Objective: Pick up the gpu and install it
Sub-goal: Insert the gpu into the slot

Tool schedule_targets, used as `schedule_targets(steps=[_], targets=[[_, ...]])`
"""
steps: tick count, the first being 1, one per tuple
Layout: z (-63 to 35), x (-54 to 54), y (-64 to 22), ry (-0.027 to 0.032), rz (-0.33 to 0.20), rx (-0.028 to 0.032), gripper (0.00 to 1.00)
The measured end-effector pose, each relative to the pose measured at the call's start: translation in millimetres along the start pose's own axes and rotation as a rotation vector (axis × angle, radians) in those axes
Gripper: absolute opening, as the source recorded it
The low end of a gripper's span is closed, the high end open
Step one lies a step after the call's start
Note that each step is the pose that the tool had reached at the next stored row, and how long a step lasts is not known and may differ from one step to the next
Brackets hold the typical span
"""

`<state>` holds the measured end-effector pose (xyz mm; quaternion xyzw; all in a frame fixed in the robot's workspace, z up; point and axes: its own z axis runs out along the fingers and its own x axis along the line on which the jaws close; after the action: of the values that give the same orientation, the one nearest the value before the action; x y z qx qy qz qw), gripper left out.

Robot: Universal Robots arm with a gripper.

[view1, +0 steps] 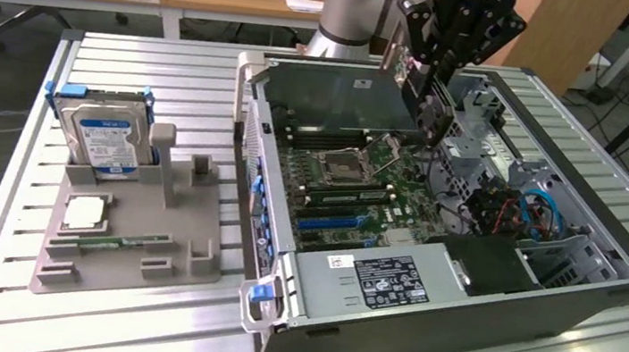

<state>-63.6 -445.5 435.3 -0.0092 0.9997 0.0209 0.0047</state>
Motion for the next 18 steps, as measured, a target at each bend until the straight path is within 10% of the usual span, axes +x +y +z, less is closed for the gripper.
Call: schedule_targets(steps=[18], targets=[[0.5,0.0,0.0,0.0089,-0.199,0.0093,0.26]])
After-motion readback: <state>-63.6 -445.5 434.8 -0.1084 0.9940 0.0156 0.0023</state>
